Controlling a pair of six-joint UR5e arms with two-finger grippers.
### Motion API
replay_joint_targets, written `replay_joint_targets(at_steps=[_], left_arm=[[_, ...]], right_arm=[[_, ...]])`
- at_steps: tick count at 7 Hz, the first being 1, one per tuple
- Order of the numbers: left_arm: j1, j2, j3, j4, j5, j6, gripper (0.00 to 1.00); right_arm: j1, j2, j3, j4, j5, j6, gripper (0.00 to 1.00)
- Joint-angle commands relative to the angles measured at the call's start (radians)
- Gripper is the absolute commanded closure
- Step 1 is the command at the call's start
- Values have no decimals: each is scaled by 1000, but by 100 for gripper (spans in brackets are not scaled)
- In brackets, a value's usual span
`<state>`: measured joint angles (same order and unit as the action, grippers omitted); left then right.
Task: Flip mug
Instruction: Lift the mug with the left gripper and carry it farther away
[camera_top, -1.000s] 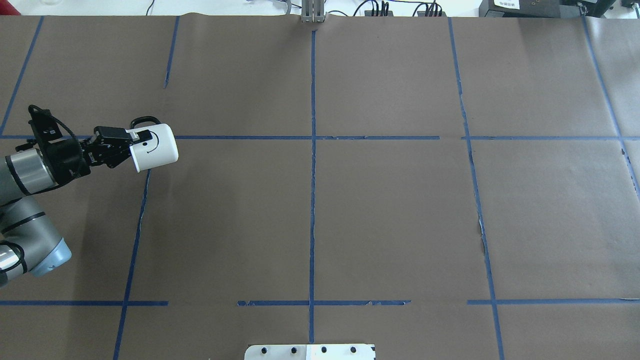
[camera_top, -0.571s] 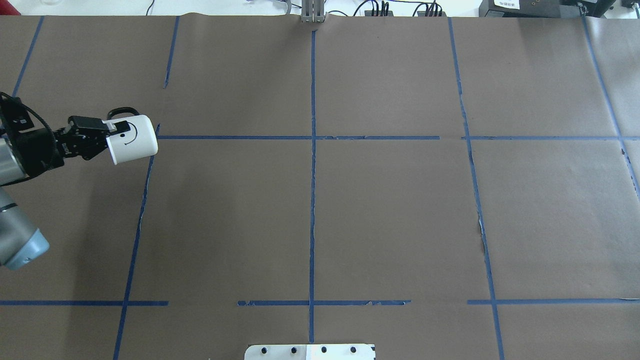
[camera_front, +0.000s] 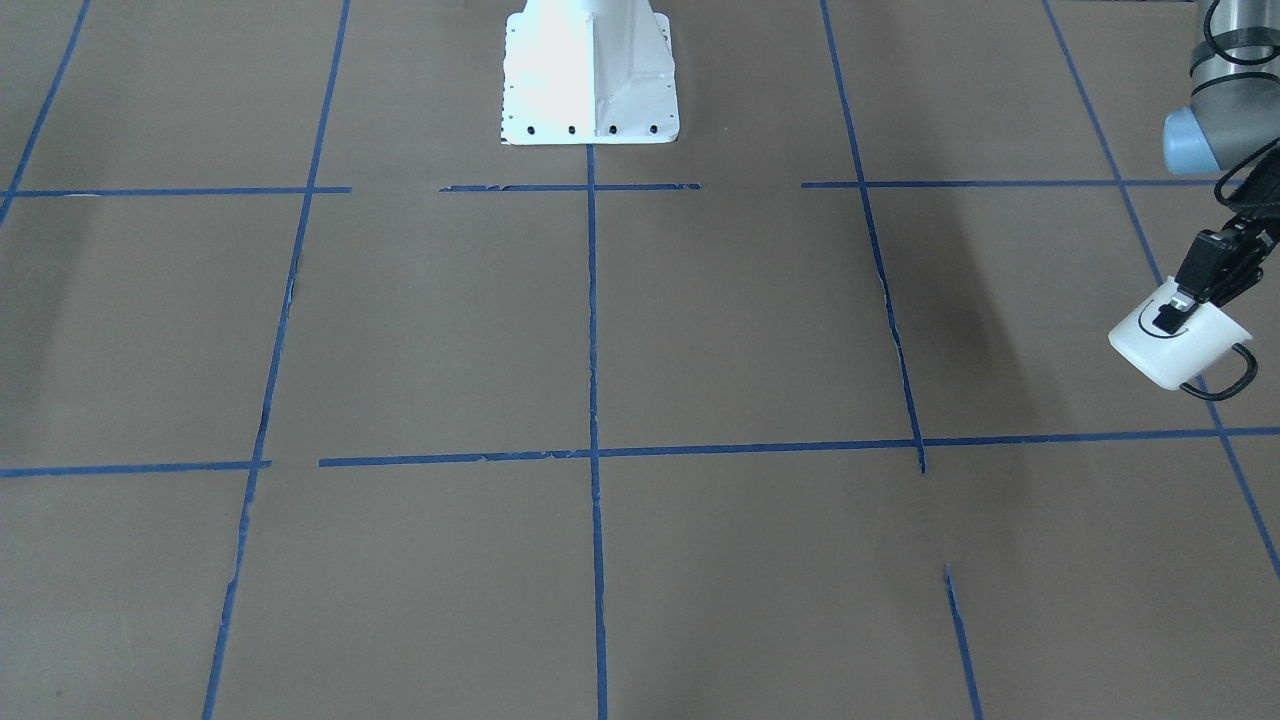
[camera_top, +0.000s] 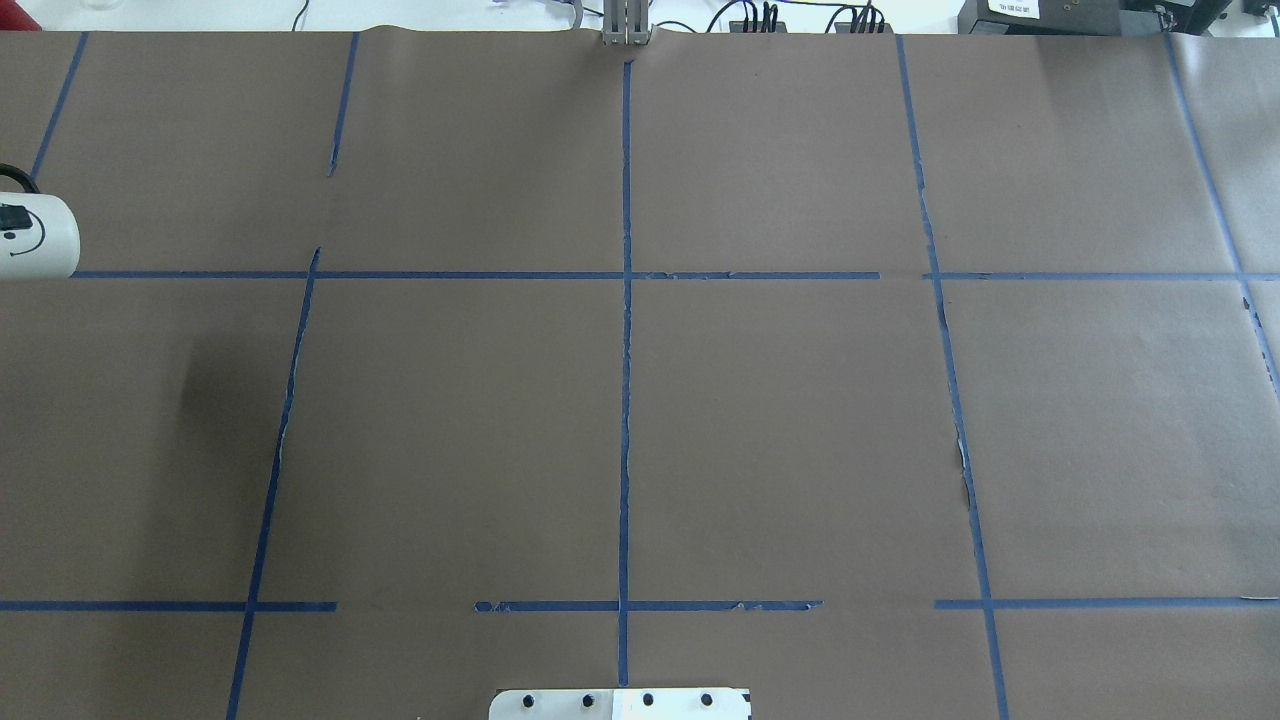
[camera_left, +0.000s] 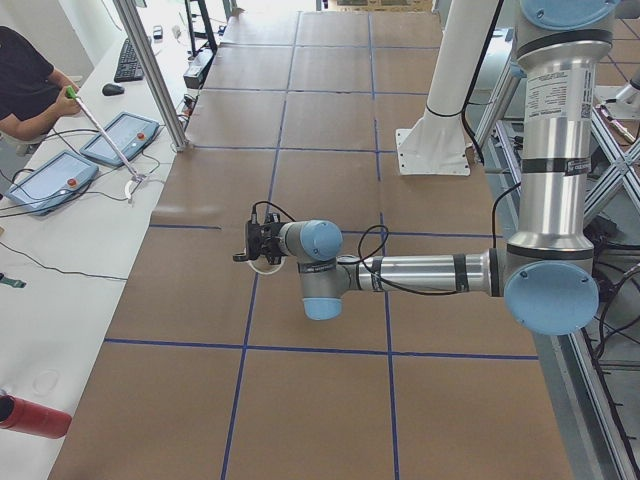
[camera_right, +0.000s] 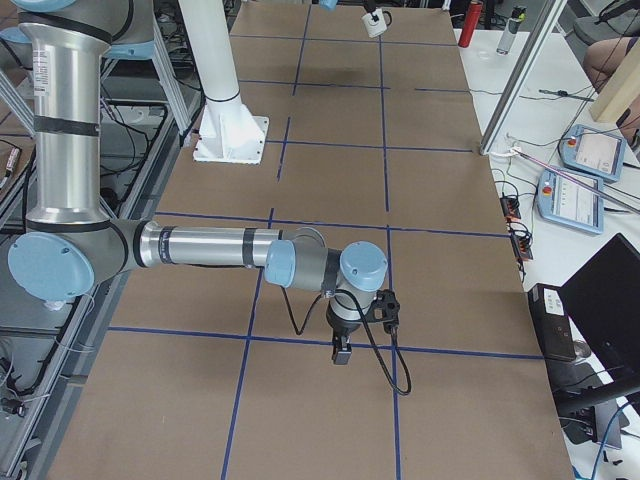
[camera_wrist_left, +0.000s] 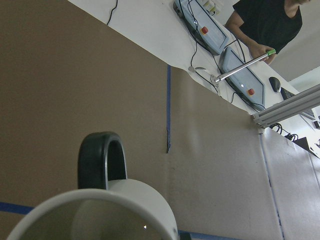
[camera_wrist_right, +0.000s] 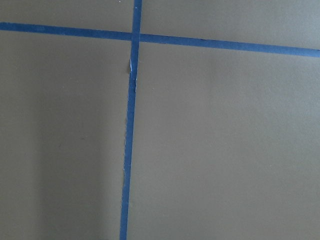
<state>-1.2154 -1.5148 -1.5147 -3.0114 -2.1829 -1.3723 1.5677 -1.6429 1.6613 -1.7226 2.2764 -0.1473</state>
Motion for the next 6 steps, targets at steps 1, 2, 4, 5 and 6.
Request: replay_joint_targets(at_steps=[1,2,4,5,6], left_arm=[[42,4,-152,325,8,30,100],[101,-13,-238,523,67,30,100],[209,-342,-298,1085,141,30,100],[288,-533,-264,1316,216,29,100],[366,-606,-239,1374,228,19,100]], right_arm=[[0,0,0,0,0,0,0],[0,0,0,0,0,0,0],[0,0,0,0,0,0,0],[0,0,0,0,0,0,0],[0,0,0,0,0,0,0]])
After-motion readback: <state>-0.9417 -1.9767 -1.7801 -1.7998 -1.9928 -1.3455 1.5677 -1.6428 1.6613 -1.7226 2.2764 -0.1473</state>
